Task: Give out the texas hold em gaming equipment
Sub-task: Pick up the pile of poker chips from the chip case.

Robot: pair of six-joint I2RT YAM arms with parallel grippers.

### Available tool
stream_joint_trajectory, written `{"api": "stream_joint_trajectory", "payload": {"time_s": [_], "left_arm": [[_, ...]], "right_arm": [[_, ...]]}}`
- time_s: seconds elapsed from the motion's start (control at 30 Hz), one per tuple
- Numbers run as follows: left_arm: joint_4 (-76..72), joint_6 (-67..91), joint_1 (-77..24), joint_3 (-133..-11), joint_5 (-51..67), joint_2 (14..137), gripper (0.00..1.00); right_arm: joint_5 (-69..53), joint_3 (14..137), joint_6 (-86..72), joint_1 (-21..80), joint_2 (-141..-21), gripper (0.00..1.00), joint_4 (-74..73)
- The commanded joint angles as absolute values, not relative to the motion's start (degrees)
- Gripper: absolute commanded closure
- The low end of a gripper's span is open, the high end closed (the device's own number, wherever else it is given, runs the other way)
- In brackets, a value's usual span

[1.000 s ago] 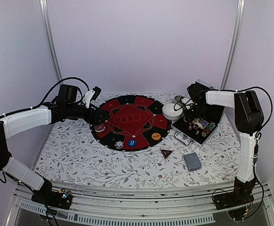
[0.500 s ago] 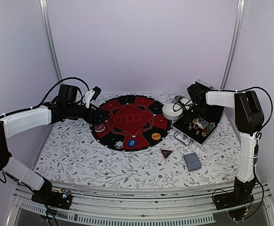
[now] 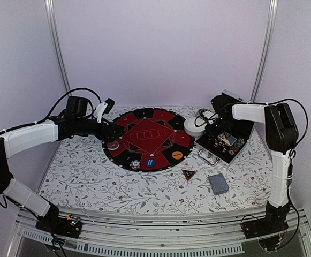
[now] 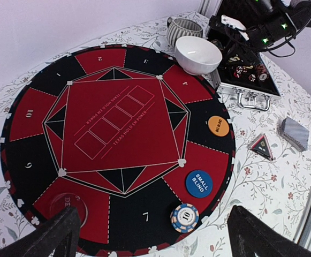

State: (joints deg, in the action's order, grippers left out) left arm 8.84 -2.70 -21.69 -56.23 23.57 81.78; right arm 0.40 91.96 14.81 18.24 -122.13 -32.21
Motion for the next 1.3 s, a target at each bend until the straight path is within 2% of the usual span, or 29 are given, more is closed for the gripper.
{"api": "stream_joint_trajectory", "payload": {"time_s": [0.0, 0.27, 0.4, 0.77, 1.17, 1.27], "left_arm": [[9.4, -2.2, -21.1, -57.3, 24.5, 82.8, 0.02], [9.3, -2.1, -21.0, -57.3, 24.4, 82.9, 0.02], [9.3, -2.0, -21.0, -57.4, 24.6, 83.0, 0.02], [9.3, -1.9, -20.9, -57.4, 24.8, 83.0, 0.02], [9.4, -1.8, -20.9, -57.3, 25.0, 83.1, 0.02], [9.3, -1.8, -20.9, -57.4, 25.1, 83.2, 0.02]], "right_arm": [[4.0, 93.0, 16.0, 17.8, -125.6, 0.60, -27.9], [11.9, 93.7, 14.4, 17.8, -125.4, 0.60, -27.9], [13.6, 93.7, 14.2, 17.8, -124.6, 0.64, -27.9], [-0.4, 94.7, 16.5, 17.8, -125.5, 0.65, -28.0], [0.7, 95.8, 15.7, 17.2, -127.8, 0.62, -30.2], [1.7, 95.0, 14.9, 17.0, -126.9, 0.58, -30.2]]}}
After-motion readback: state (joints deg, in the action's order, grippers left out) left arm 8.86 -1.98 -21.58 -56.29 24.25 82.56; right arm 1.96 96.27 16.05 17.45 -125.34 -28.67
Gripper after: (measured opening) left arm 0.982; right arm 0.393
